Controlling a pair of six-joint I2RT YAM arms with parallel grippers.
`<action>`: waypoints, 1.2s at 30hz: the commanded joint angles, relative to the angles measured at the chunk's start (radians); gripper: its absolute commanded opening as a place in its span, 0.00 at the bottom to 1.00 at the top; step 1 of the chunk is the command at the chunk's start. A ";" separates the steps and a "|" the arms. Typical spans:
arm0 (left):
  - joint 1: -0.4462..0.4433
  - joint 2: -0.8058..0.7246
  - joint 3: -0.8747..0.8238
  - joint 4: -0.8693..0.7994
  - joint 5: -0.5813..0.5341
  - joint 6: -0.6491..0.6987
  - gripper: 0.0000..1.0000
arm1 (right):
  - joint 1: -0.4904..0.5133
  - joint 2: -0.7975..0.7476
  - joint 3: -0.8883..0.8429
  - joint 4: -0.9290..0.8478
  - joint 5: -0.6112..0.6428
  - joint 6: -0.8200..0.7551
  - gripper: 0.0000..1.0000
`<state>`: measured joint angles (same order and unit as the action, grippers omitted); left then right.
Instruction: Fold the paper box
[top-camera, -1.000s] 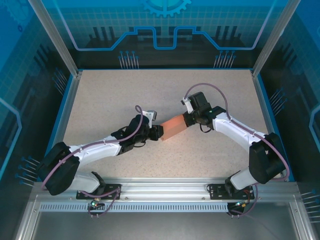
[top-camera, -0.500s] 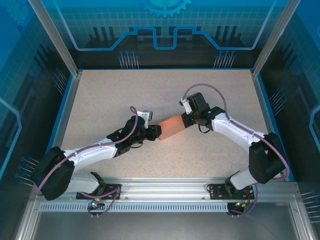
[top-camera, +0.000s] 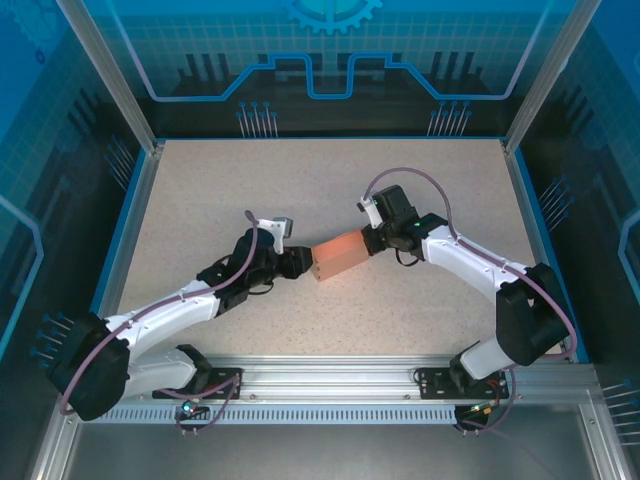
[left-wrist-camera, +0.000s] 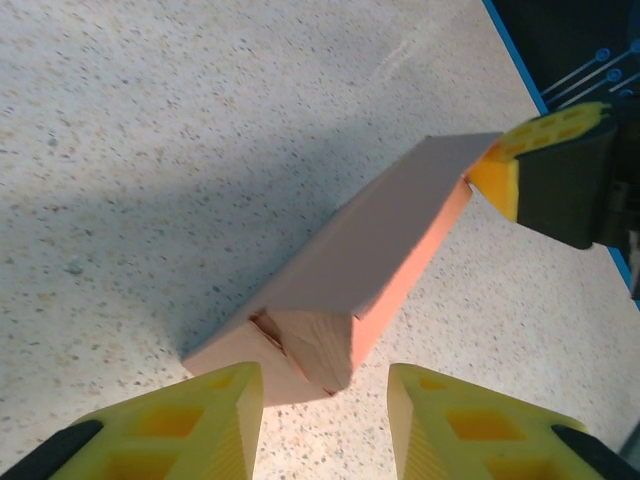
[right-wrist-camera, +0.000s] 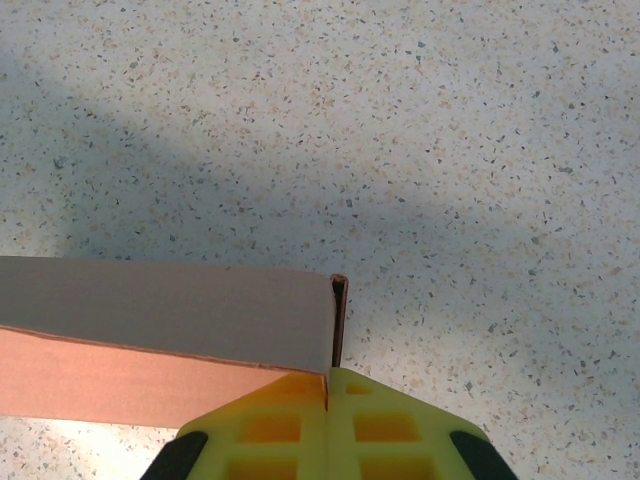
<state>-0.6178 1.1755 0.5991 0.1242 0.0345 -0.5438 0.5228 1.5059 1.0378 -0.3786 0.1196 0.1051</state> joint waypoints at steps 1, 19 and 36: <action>0.002 0.009 0.013 0.000 0.086 -0.023 0.41 | 0.017 0.034 -0.006 -0.046 -0.033 0.001 0.00; -0.025 0.132 0.134 -0.122 -0.021 0.120 0.31 | 0.022 -0.017 -0.020 -0.078 -0.021 0.095 0.00; -0.017 0.202 0.203 -0.161 -0.096 0.159 0.12 | 0.127 -0.073 -0.041 -0.090 0.094 0.341 0.01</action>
<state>-0.6365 1.3609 0.7708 -0.0238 -0.0570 -0.4072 0.6075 1.4578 1.0164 -0.4362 0.2321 0.3908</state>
